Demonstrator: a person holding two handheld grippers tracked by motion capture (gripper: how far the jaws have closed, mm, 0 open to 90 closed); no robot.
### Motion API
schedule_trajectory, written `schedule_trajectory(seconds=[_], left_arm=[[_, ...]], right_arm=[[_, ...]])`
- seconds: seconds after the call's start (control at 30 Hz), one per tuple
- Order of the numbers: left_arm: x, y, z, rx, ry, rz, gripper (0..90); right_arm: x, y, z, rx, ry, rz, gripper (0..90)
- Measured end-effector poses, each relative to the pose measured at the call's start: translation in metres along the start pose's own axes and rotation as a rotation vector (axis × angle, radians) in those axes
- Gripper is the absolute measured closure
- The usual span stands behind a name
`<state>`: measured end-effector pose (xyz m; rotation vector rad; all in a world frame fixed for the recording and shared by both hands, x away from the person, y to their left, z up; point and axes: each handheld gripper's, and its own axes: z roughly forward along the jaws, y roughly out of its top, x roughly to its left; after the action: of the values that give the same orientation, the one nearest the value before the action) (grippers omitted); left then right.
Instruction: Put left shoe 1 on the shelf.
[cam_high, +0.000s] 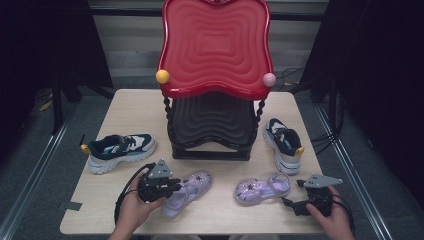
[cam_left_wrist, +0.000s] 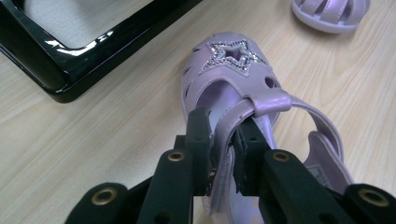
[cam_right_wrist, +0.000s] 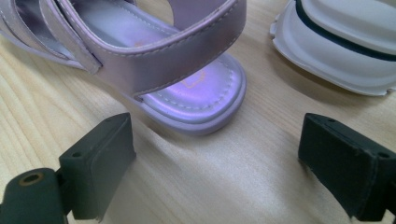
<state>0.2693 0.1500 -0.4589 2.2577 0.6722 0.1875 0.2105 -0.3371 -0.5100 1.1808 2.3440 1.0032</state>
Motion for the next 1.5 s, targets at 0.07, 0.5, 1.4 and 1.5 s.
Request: schedule_trajectory(seconds=[0.07, 0.5, 1.4, 1.5], left_arm=[[0.000, 0.000, 0.000, -0.005, 0.000, 0.001, 78.2], [0.000, 0.001, -0.002, -0.024, -0.008, 0.021, 82.5], [-0.001, 0.007, -0.018, -0.120, 0.036, 0.032, 83.3], [-0.002, 0.008, -0.021, -0.138, 0.042, 0.035, 83.3]], right_arm=[[0.000, 0.000, 0.000, 0.000, 0.000, 0.000, 9.8], [0.000, 0.000, 0.000, 0.000, 0.000, 0.000, 9.8], [0.000, 0.000, 0.000, 0.000, 0.000, 0.000, 9.8], [0.000, 0.000, 0.000, 0.000, 0.000, 0.001, 9.7]])
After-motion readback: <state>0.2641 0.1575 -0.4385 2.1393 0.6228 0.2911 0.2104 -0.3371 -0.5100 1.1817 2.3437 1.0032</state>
